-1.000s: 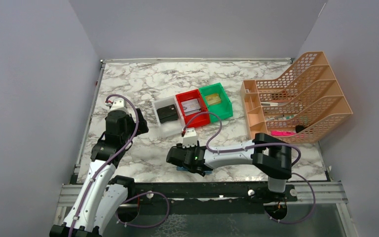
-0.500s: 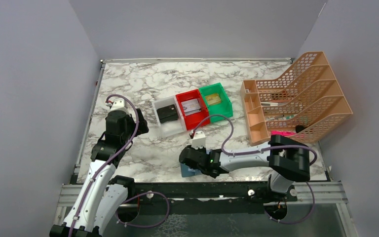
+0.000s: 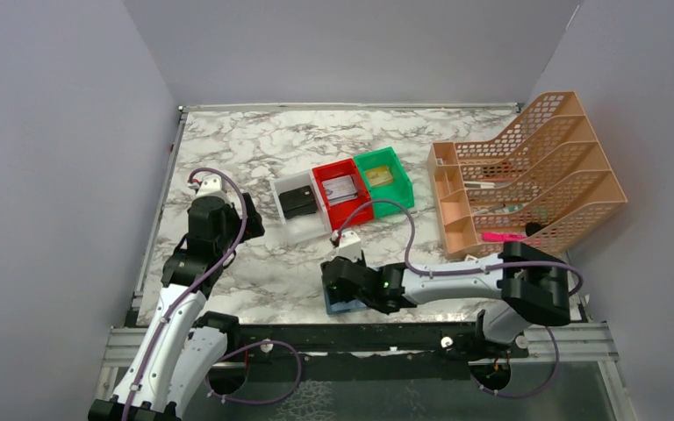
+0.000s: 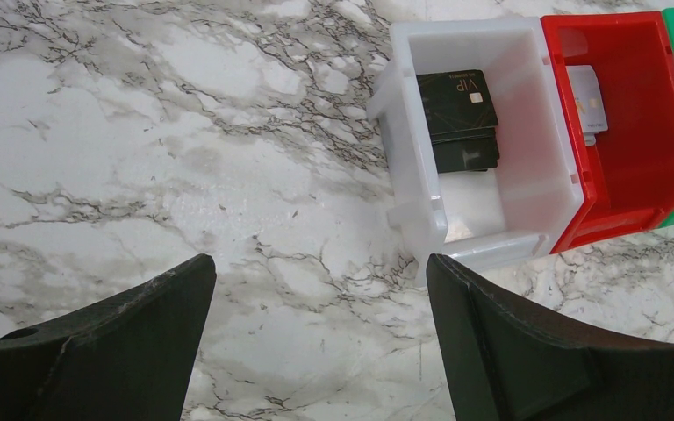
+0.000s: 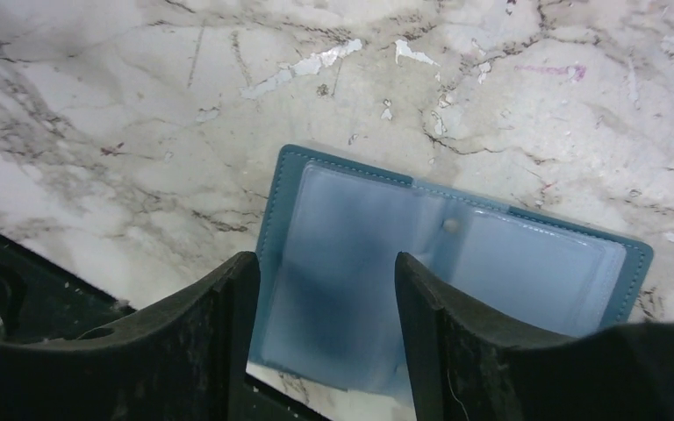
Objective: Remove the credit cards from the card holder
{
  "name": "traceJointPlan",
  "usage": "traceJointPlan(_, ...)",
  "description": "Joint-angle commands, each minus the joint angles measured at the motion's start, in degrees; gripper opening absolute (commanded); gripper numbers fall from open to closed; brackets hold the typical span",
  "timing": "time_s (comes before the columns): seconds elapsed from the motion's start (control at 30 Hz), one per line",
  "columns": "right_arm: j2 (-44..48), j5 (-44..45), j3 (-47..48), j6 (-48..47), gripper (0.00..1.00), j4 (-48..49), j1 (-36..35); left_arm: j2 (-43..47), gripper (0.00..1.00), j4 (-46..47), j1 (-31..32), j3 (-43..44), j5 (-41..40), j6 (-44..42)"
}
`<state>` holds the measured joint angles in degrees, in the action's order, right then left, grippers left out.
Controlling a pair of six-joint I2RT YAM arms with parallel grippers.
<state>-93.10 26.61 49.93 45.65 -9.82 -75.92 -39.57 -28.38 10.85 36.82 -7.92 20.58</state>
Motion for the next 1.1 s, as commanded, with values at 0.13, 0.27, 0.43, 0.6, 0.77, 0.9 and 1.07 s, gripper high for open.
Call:
traceJointPlan(0.13, 10.6, 4.0, -4.3, -2.6, 0.67, -1.2, -0.1, 0.4, 0.93, 1.7, -0.3, -0.6, 1.6, -0.6)
traceJointPlan(0.27, 10.2, 7.2, -4.6, -0.3, 0.69, -5.1, -0.2, 0.3, 0.93, 1.7, -0.3, -0.6, 1.6, -0.6)
traceJointPlan(0.43, 7.9, 7.2, -4.0, 1.4, 0.69, -7.3, -0.2, 0.2, 0.93, 1.7, -0.3, -0.7, 1.5, -0.5)
traceJointPlan(0.6, 7.3, 7.9, -3.7, 2.3, 0.69, -8.3, -0.1, 0.3, 0.93, 1.7, -0.3, -0.7, 1.4, -0.5)
traceJointPlan(0.77, 7.4, 8.7, -3.8, 3.7, 0.71, -10.7, 0.9, 0.1, 0.93, 1.7, -0.3, -0.7, 1.4, -0.5)
traceJointPlan(0.9, 7.8, 7.3, -5.0, 4.7, 0.73, -10.7, 2.2, 0.2, 0.93, 1.7, -0.3, -0.7, 1.4, -0.5)
traceJointPlan(1.07, 6.6, 5.1, -5.7, 5.6, 0.76, -10.5, 3.8, 0.0, 0.93, 1.7, -0.3, -0.7, 1.4, -0.5)
